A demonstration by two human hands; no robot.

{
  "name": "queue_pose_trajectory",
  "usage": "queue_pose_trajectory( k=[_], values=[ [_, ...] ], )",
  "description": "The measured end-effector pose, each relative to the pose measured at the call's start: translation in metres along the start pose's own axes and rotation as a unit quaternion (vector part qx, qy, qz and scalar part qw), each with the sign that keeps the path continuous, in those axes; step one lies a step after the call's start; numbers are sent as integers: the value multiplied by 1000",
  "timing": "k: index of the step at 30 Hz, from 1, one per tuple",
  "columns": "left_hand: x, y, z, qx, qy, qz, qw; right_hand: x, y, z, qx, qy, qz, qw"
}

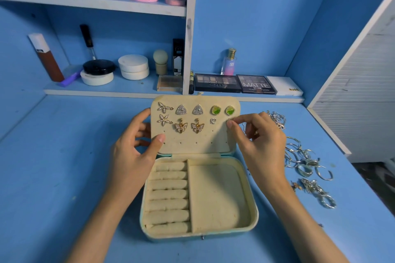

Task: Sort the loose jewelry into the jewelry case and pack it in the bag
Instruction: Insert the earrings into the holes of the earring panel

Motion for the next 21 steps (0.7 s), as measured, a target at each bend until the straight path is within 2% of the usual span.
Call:
queue_pose_trajectory(
  k=[12, 16, 18, 21],
  values=[
    [0, 0, 0, -1, -2, 4, 1000, 0, 6, -1, -38, -25, 3, 999],
    [-1, -1, -2, 4, -2, 8, 1000, -8, 19, -9, -76, -72, -18, 994],
    [0, -1, -2, 2, -4, 14, 1000, -13, 25, -14, -76, -103, 11, 992],
    [0, 0, -2, 2, -6, 10, 1000, -18, 32, -18, -36, -115, 107, 987]
  ],
)
Point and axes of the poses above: each hand's wrist, its own x-axis away from the middle knuckle, its own y-axis out of the back of the hand, z = x × y, the point moved 6 cm from there along -x, towards the middle knuckle, and after that the axes turned 11 degrees about -x, right-handed, at the moved point
